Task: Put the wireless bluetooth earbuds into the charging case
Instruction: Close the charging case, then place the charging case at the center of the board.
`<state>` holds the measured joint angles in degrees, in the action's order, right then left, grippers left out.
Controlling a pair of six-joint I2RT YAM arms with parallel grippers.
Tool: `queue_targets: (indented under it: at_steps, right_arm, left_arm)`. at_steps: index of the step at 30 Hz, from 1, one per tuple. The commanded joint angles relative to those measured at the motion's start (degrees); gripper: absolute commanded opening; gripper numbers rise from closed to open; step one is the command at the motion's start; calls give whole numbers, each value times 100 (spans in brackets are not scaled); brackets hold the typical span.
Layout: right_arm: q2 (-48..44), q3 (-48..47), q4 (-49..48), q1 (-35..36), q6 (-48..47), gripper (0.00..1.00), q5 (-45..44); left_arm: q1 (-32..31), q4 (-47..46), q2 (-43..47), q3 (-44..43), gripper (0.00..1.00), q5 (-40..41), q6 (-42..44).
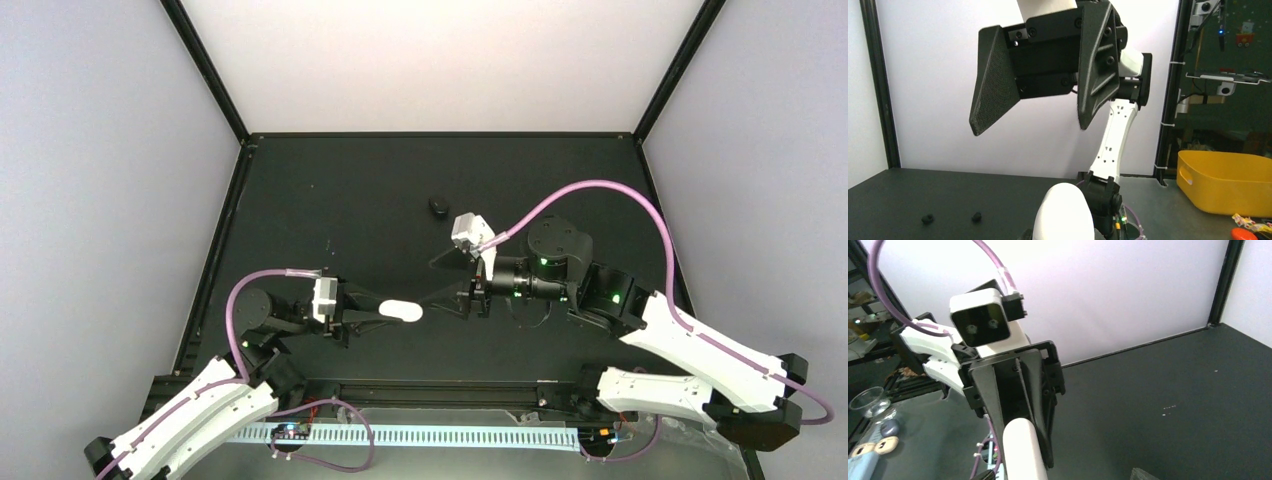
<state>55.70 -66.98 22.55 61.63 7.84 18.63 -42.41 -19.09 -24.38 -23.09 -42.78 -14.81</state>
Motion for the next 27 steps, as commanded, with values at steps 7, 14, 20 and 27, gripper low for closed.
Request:
queue_targets:
  at_steps: [7, 14, 20, 27]
  right_arm:
    - [-1028, 2002, -1007, -24, 1125, 70, -3641]
    - [-1443, 2820, -1062, -19, 1489, 70, -3763]
    - [-1463, 3011, -784, -22, 1523, 71, -3568]
    - [-1380, 3038, -669, -19, 1660, 72, -3177]
  left_arm:
    - [5, 1863, -1041, -1090, 2, 3084, -377]
    - [1019, 2793, -3326, -2168, 2, 3365, -1497]
    - [2138, 2178, -5316, -2401, 1, 1975, -1988]
    - [2622, 2440, -7067, -3210, 1, 1690, -1849]
